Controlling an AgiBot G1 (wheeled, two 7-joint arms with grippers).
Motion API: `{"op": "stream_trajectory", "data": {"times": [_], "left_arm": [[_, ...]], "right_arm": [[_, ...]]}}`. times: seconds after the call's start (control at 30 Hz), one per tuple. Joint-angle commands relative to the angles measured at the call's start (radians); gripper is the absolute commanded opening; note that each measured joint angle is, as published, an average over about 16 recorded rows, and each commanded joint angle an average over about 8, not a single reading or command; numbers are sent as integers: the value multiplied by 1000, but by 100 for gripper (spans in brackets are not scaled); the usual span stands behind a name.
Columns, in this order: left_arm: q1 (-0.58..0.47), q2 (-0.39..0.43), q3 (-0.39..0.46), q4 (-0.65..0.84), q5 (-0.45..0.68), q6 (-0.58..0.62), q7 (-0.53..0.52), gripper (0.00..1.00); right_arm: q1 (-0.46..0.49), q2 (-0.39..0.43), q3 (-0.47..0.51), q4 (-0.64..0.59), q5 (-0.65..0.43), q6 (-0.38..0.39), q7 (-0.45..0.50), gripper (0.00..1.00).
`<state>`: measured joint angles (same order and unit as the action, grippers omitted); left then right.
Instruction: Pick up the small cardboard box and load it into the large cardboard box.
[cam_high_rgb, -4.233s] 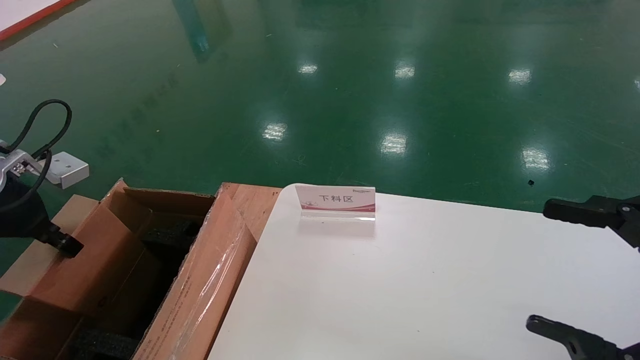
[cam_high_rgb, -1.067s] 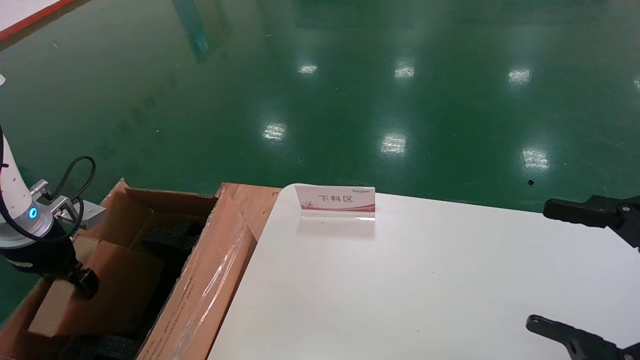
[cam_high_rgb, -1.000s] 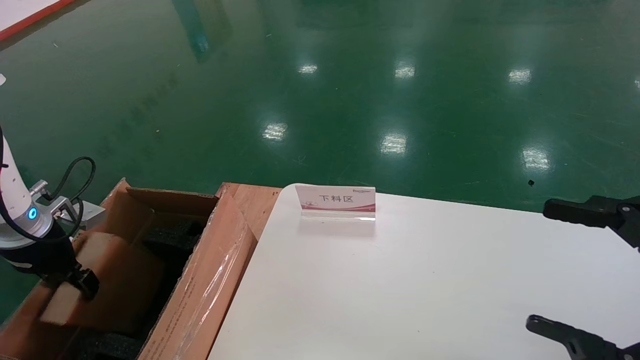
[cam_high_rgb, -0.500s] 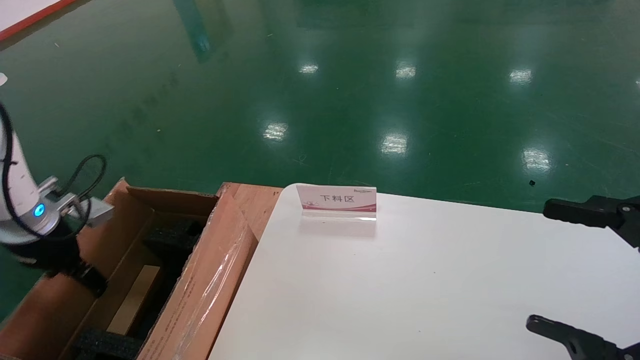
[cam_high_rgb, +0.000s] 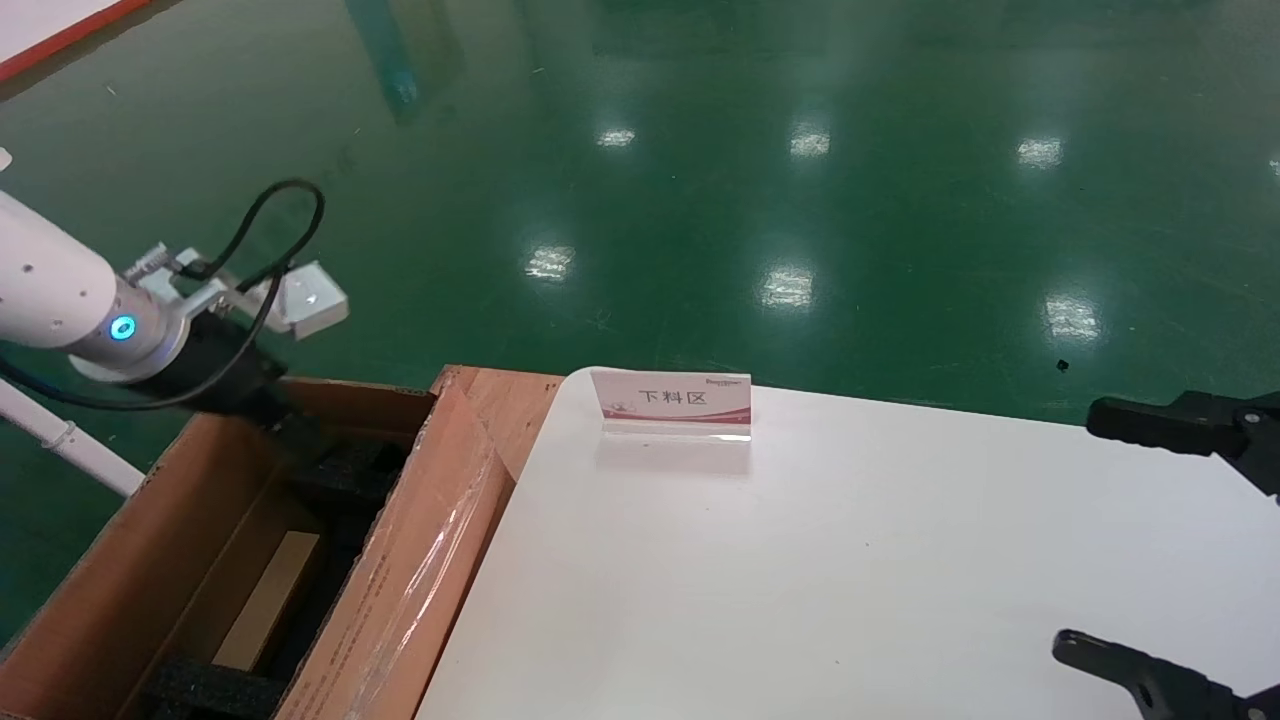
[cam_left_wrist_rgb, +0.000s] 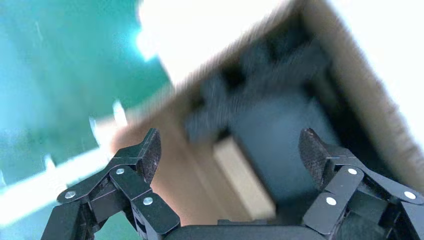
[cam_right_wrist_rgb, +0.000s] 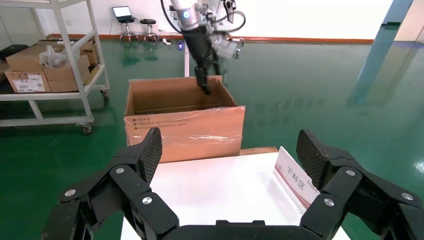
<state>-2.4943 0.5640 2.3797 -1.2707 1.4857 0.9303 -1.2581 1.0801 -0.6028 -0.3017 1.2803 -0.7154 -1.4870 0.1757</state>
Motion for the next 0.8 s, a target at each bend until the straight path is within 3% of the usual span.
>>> {"op": "stream_trajectory", "data": {"times": [0.03,0.37,0.6,0.8], "left_arm": [[-40,-29,-16,-64,18,-39,27,100],[-64,-97,-117,-92,-147,-127,311,100],[-40,-104,-170,-95,-185,-119,359,100],[83,-93,-334,-89,-236,-62,420,100]], "right_arm": [[0,0,0,0,0,0,0,100],[0,0,0,0,0,0,0,100],[0,0,-1,0,1,0,0,100],[0,0,-1,-1,1,0,-1,100]]}}
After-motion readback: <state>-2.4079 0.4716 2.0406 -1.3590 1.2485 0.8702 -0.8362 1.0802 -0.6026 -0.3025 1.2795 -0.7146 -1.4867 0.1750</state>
